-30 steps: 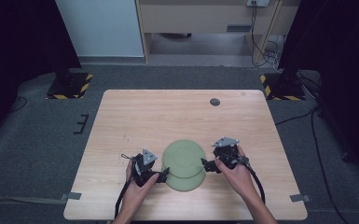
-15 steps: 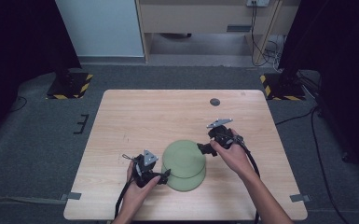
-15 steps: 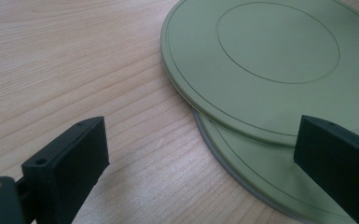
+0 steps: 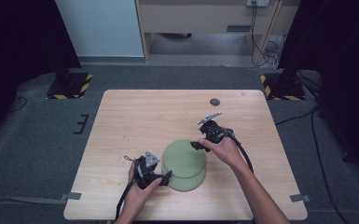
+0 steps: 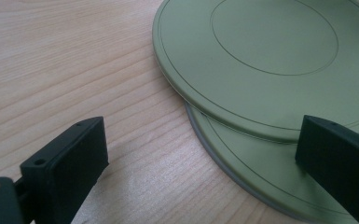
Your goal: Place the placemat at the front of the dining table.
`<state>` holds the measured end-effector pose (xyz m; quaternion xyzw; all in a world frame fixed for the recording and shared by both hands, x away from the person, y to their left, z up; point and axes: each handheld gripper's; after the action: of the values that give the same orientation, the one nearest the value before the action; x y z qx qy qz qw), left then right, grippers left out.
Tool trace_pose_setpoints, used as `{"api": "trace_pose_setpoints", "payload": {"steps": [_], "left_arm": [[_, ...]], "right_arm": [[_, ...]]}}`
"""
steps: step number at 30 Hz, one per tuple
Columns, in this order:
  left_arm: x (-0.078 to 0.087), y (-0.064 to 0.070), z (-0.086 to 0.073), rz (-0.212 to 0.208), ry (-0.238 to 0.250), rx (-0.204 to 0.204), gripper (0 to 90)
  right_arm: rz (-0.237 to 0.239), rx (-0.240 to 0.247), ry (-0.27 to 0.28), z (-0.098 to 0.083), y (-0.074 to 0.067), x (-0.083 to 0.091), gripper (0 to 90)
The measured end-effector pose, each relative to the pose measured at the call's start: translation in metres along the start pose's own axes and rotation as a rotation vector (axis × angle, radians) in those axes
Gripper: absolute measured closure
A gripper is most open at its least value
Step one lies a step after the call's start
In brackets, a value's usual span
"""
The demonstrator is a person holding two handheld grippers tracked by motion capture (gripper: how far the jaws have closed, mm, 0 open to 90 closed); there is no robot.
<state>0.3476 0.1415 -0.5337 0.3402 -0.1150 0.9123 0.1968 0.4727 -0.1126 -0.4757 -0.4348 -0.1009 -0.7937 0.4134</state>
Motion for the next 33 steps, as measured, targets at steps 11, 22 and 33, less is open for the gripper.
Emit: {"api": "trace_pose_setpoints", "payload": {"steps": [11, 22, 33], "left_arm": [[-0.004, -0.003, 0.002, -0.022, -0.02, 0.03, 0.2], [-0.001, -0.001, 0.0, -0.025, -0.027, 0.038, 1.8], [0.0, 0.001, -0.001, -0.041, -0.031, 0.037, 1.4]], "right_arm": [[0.127, -0.025, -0.035, 0.004, 0.006, -0.028, 21.3], [0.183, -0.024, -0.058, 0.004, 0.007, -0.041, 21.3], [0.198, -0.019, -0.072, 0.001, 0.007, -0.049, 20.8]]}}
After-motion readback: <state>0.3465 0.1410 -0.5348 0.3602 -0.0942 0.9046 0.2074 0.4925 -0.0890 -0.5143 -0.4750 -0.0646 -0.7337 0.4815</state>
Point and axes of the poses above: each handheld gripper's, and its own axes: x roughly backward along the jaws, z roughly out of its top, y roughly to its right, and after that the axes turned 10 degrees about z, right-handed
